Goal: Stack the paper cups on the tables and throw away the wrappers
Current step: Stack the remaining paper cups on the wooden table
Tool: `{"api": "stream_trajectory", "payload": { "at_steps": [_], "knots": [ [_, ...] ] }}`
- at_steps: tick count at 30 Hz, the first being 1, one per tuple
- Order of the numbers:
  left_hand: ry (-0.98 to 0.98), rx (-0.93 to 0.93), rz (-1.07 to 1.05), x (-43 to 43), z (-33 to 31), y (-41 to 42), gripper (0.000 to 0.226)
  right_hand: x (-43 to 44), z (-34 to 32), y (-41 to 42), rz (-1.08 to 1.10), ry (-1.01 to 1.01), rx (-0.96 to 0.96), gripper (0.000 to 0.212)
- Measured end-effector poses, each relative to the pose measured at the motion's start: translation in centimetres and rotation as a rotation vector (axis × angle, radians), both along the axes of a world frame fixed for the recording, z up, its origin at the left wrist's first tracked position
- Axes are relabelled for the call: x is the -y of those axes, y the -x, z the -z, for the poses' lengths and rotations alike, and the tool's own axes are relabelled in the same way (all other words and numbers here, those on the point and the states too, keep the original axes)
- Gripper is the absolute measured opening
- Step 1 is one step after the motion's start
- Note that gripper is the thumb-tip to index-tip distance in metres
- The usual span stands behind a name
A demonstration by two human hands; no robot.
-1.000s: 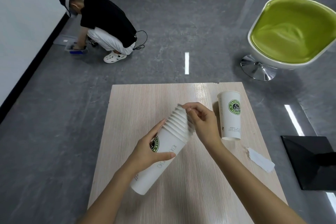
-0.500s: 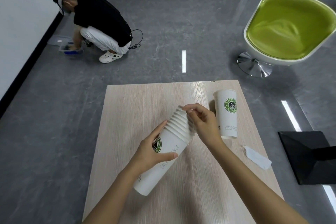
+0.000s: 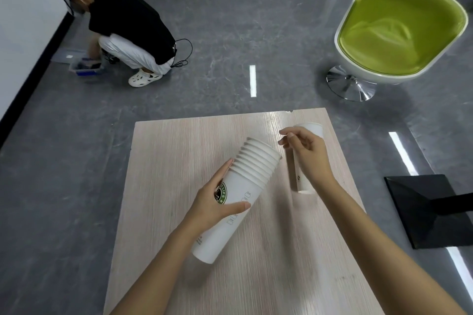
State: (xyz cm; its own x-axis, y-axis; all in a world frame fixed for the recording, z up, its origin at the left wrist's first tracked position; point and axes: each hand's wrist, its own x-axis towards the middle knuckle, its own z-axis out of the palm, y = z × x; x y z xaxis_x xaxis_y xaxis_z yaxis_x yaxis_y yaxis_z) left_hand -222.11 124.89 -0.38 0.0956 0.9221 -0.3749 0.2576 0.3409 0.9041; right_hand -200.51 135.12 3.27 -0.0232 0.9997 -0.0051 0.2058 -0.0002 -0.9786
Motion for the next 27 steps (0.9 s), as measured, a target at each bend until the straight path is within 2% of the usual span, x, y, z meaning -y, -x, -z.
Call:
{"api": "stream_trajectory", "payload": {
  "at_steps": [13, 17, 24, 27],
  "knots": [
    [0.010, -0.009, 0.006, -3.2, 0.8, -2.1, 0.102, -7.2, 1.8, -4.9, 0.151, -0.021, 0.342, 0.018],
    [0.016, -0.010, 0.003, -3.5, 1.1, -1.8, 0.103, -9.0, 3.2, -5.8, 0.089, 0.021, 0.468, 0.017],
    [0.018, -0.017, -0.001, -3.8, 1.4, -1.4, 0.103, -9.5, 4.9, -6.0, -0.011, 0.119, 0.575, 0.012],
    [0.018, -0.027, -0.001, -3.8, 1.4, -1.3, 0.104, -9.6, 5.0, -5.8, -0.023, 0.123, 0.565, 0.015]
  ]
}}
